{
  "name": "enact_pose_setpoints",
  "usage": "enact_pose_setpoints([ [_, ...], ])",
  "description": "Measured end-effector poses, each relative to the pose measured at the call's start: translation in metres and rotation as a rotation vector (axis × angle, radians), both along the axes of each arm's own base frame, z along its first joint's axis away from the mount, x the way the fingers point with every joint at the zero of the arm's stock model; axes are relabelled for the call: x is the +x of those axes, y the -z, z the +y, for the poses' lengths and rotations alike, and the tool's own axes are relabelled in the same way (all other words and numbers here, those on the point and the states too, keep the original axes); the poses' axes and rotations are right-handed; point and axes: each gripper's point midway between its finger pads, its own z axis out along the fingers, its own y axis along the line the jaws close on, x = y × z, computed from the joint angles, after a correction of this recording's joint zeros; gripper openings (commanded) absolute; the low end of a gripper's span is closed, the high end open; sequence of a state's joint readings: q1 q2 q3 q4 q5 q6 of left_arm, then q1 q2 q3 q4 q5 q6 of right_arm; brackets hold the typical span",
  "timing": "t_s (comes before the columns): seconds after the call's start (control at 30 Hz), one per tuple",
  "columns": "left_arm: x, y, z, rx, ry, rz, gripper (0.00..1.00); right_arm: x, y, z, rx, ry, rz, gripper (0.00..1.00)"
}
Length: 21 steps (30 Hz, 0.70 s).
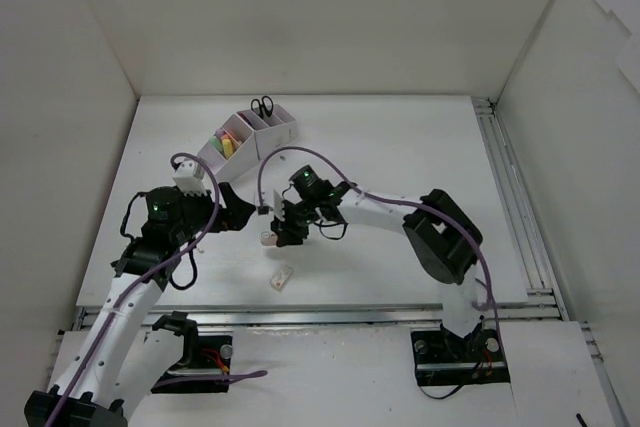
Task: Sort the stationery into containers
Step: Pick up the stationery from the center of the board.
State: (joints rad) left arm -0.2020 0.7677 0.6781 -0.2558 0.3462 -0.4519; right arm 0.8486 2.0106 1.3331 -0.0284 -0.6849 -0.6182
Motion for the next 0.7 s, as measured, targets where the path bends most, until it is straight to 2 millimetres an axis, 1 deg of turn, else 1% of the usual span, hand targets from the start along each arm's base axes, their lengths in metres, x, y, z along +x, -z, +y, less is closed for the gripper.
enact_pose_setpoints([
  [0.07,0.000,-0.007,-0.010,-0.019,0.061,-0.031,1.00,0.002,-0.022,-0.004,0.083,0.061,0.032,0.00],
  [0.17,-0.006,-0.019,-0.027,-0.052,0.187,-0.092,1.00,0.018,-0.074,-0.016,0.253,0.174,0.068,0.00],
  [0.27,-0.012,-0.032,-0.044,-0.083,0.312,-0.173,0.99,0.035,-0.127,-0.025,0.401,0.249,0.074,0.00],
  [0.3,-0.014,-0.037,-0.049,-0.094,0.358,-0.205,0.99,0.040,-0.143,-0.027,0.445,0.263,0.074,0.00],
  [0.37,-0.017,-0.044,-0.056,-0.108,0.410,-0.241,1.00,0.041,-0.167,-0.027,0.514,0.273,0.085,0.00],
  [0.4,-0.016,-0.047,-0.058,-0.113,0.425,-0.259,1.00,0.038,-0.175,-0.027,0.540,0.272,0.095,0.00],
  [0.47,-0.011,-0.050,-0.061,-0.119,0.438,-0.275,0.99,0.032,-0.185,-0.027,0.571,0.269,0.124,0.00],
  [0.57,0.000,-0.051,-0.067,-0.143,0.451,-0.270,0.99,0.024,-0.195,-0.024,0.597,0.258,0.165,0.00],
  [0.7,0.017,-0.051,-0.077,-0.185,0.477,-0.263,0.99,0.017,-0.205,-0.021,0.628,0.239,0.207,0.00],
])
